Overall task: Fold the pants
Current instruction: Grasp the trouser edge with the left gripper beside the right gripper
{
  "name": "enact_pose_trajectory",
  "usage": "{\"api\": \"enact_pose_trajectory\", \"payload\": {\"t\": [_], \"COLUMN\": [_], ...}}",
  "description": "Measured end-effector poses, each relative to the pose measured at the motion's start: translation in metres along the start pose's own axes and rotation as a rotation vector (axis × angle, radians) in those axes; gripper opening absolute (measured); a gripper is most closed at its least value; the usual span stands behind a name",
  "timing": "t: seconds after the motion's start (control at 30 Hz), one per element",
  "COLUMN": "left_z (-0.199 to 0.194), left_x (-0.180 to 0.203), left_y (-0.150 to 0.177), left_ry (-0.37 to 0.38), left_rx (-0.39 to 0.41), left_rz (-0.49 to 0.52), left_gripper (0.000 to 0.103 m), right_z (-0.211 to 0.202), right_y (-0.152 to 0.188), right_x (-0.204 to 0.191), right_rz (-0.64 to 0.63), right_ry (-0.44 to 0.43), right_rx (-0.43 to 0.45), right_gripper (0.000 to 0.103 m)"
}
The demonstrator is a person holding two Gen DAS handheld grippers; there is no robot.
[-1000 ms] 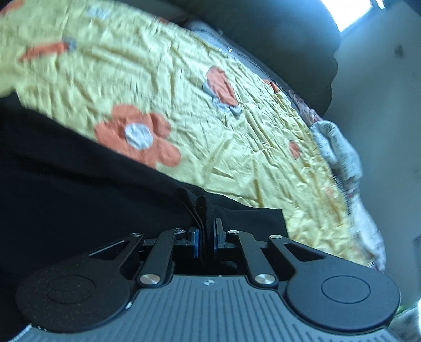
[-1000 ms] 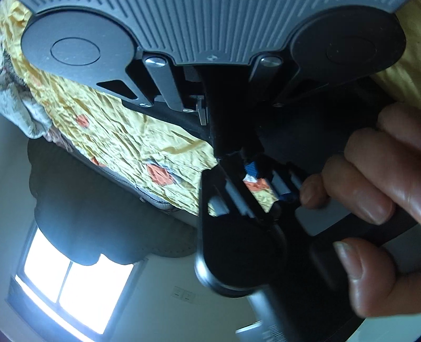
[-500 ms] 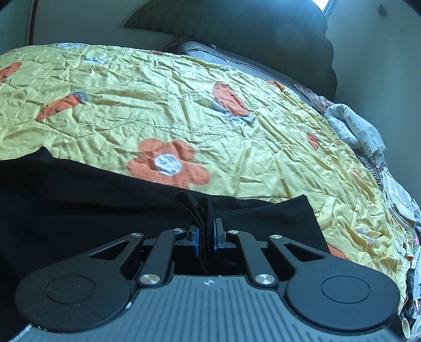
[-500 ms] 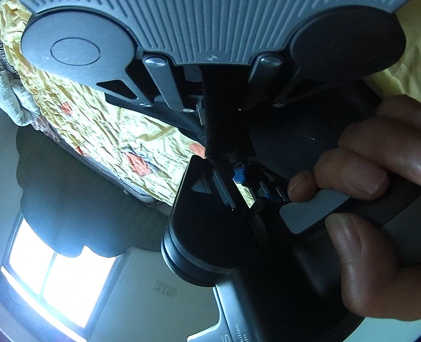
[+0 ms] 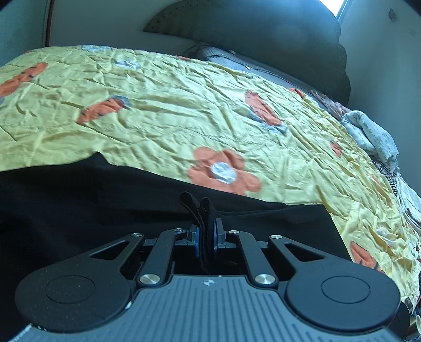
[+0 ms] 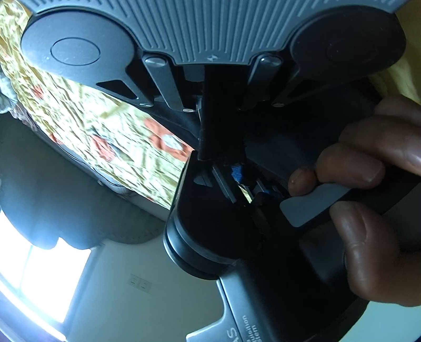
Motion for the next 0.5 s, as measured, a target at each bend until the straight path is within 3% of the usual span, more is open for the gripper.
{"api": "enact_pose_trajectory", "payload": {"t": [0.5], "left_z": [-0.010], "left_x": [-0.029], "left_y": [-0.002], "left_ry": [-0.030], "left_rx": [0.046], "left_rz": [0.032], "left_gripper": [0.008], "right_z": [-0.007], "right_y": [0.000], "right_x": [0.004], "right_rz": [-0.033], "right_ry": [-0.048], "right_rx": [0.017], "right_gripper": [0.005]}}
Point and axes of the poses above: each gripper's, at about its wrist camera, not at the fingertips, and z roughly the way its jaws point, x to its right, y to its underside, the point moved 8 cm from there along z, roughly the way its jaws point, and after that the axes turned 11 degrees about -x, right-handed, at the moved point
